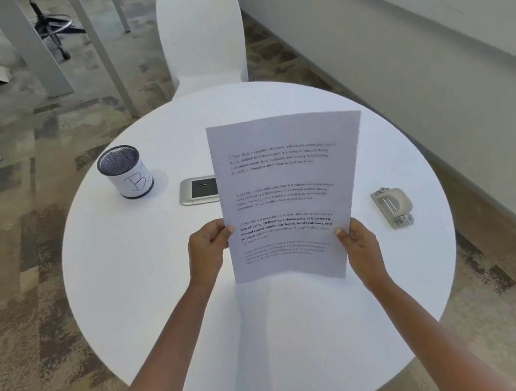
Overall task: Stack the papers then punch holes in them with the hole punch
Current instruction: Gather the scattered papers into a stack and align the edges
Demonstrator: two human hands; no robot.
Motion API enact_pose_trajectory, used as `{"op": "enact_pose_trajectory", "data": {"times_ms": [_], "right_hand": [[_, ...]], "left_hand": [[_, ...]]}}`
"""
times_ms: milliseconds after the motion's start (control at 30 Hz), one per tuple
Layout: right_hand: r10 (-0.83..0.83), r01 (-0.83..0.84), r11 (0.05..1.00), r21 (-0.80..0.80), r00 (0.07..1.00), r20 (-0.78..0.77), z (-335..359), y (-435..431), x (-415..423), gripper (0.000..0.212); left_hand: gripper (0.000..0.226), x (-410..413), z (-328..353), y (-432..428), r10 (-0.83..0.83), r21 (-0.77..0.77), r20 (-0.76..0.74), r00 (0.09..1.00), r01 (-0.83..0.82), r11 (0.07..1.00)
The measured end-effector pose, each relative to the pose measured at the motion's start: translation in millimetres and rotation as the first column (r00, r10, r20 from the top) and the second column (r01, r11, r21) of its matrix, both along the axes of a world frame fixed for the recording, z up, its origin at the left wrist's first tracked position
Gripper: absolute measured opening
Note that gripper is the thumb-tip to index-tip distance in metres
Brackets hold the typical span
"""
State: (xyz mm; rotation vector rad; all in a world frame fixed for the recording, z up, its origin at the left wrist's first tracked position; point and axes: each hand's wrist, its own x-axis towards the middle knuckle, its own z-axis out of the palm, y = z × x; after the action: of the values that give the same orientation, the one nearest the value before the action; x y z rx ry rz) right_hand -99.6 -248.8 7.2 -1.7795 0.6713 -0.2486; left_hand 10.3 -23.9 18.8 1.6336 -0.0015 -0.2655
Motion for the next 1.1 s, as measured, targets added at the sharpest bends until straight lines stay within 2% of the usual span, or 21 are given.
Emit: {"op": "enact_pose_trajectory", "data": {"times_ms": [100,233,467,800,1100], "right_hand": [[-0.024,0.024,1.0,-0.005,0.999,-0.037,1.8,-2.1,4.6,0.015],[-0.028,0.03,1.0,0.007,0.986,-0.163,-1.8,-2.3,9.9,0.026],[-0.055,0.052,0.998,-0.017,0.945,-0.323,-20.3,-1.5,8.7,0.026],[-0.049,0.053,0.999,-0.002,0.896,-0.442,-42.3,-1.0,-1.6,0.026],[-0.096,0.104,0.995,-0.003,0.903,-0.419,-48.7,-3.4,-5.1,0.023]], "left_hand": [[0.017,2.7,-1.5,-2.9,0.036,0.02,-0.053,0.998,-0.035,0.999],[0.023,2.4,-11.6,-6.9,0.083,0.072,-0.146,0.986,-0.073,0.995],[0.022,-3.7,-35.3,-9.5,0.094,0.178,-0.272,0.958,-0.046,0.983],[0.02,-15.8,-48.6,-13.0,0.113,0.404,-0.246,0.963,-0.004,0.915],[0.027,-24.5,-50.2,-17.7,0.125,0.541,-0.192,0.973,-0.001,0.841]]}}
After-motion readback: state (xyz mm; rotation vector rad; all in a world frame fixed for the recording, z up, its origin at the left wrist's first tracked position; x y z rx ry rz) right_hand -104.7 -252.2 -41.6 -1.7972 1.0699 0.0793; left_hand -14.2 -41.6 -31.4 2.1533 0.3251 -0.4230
